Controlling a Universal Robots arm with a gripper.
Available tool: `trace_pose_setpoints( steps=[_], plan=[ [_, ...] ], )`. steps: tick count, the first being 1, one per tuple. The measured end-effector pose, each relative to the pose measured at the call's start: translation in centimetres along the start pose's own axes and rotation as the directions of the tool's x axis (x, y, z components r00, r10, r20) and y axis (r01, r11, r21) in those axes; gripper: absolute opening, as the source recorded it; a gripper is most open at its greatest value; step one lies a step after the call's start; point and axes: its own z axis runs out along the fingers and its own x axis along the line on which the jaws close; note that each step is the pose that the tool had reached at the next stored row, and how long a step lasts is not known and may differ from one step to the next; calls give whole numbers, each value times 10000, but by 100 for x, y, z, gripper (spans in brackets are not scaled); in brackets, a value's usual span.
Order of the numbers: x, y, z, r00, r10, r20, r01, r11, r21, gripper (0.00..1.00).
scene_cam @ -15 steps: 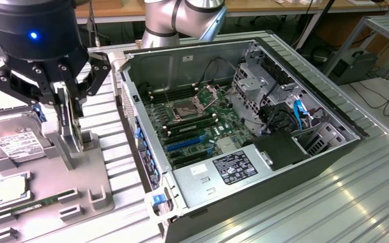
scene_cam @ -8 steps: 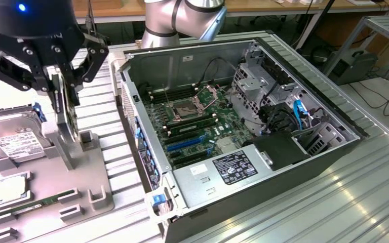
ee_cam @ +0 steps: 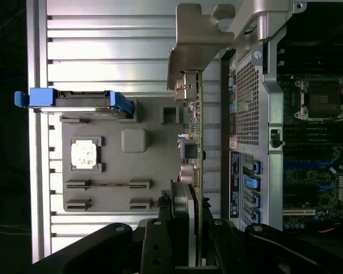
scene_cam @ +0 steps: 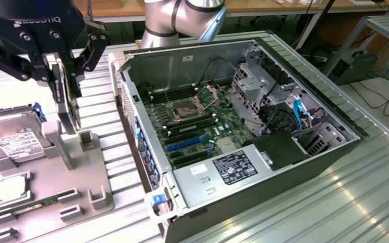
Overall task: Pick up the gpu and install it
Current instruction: 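Pick up the gpu and move the gpu toward the slot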
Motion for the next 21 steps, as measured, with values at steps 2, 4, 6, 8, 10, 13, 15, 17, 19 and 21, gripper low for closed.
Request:
trace_pose_setpoints(
  steps=[2,4,6,8,10,13,15,17,19,21],
  plan=[
    [-26,0,5,10000,-13,10,13,10000,0,28],
    [-48,0,12,10000,-16,27,16,10000,0,28],
    [-66,-1,17,10000,-22,40,22,10000,0,28],
    [-83,-1,20,10000,-23,58,23,10000,-1,28],
    [-98,-1,24,10000,-26,69,26,10000,-1,28],
    [-131,-1,30,10000,-25,76,25,10000,0,28],
    [-148,-1,35,10000,-25,80,25,10000,0,28],
    [-173,-1,41,10000,-26,86,26,10000,0,28],
    [-209,-1,46,10000,-26,87,26,10000,0,28],
    [-234,-1,49,10000,-27,89,27,10000,0,28]
  ],
)
